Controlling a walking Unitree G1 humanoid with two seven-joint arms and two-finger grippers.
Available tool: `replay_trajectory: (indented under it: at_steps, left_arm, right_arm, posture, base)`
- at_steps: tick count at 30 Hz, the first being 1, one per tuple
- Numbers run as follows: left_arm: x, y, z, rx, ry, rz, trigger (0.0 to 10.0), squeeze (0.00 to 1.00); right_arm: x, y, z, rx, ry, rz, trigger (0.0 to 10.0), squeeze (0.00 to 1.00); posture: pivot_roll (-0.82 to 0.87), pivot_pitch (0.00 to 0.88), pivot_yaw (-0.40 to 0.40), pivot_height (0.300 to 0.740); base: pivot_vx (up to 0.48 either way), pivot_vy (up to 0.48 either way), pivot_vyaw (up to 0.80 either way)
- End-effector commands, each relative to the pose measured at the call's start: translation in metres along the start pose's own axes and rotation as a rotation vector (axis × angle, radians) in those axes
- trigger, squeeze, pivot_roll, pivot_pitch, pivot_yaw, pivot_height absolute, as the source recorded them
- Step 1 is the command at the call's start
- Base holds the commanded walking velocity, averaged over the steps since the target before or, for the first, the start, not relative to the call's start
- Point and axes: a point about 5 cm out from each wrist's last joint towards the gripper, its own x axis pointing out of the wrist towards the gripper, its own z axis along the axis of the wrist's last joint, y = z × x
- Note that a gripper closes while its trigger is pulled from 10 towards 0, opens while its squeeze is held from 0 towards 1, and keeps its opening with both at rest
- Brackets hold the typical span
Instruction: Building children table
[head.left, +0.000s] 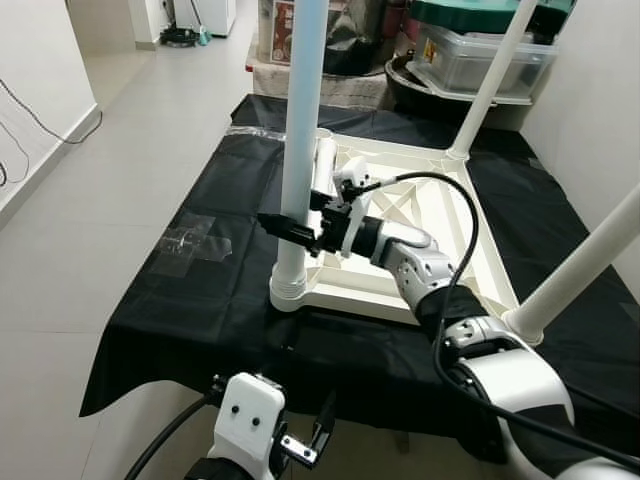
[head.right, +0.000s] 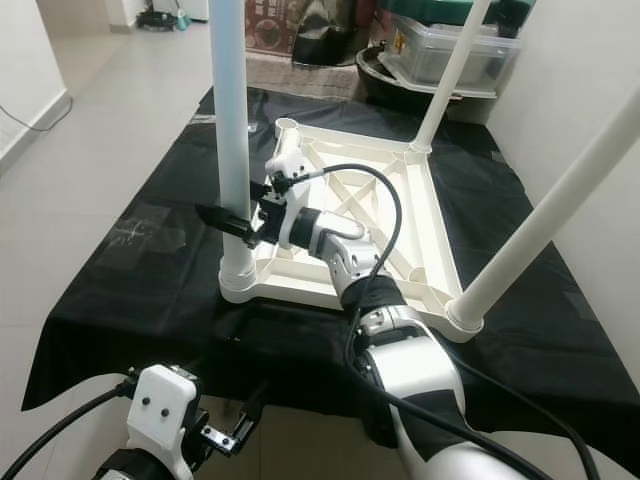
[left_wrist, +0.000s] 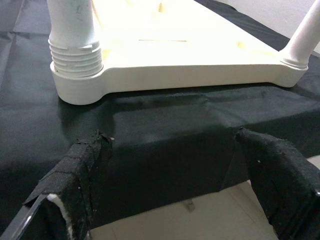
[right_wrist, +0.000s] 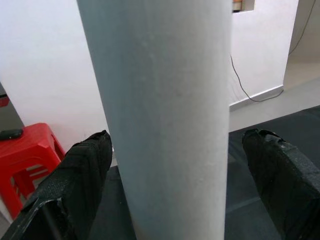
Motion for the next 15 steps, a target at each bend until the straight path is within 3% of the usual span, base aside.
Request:
replay_trajectory:
  at_steps: [1,15]
  left_arm:
    - [-0.0011,-0.0034,0.0011,-0.003,0.006,-0.009,10.0,0.00]
    - [-0.0007,-0.0041,0.0012,-0.007,0.005,-0.009,10.0,0.00]
  right_arm:
    - [0.0025,0.0008,0.0022,0.000,-0.018,0.007,10.0,0.00]
    - [0.0107,0.0057,0.0018,0.009,-0.029,0.017,10.0,0.00]
  posture:
    - [0.26,0.134,-0.152,0.740]
    - [0.26,0.135,-0.155,0.740]
  base:
    - [0.000,0.000,0.00]
    - [0.000,0.000,0.00]
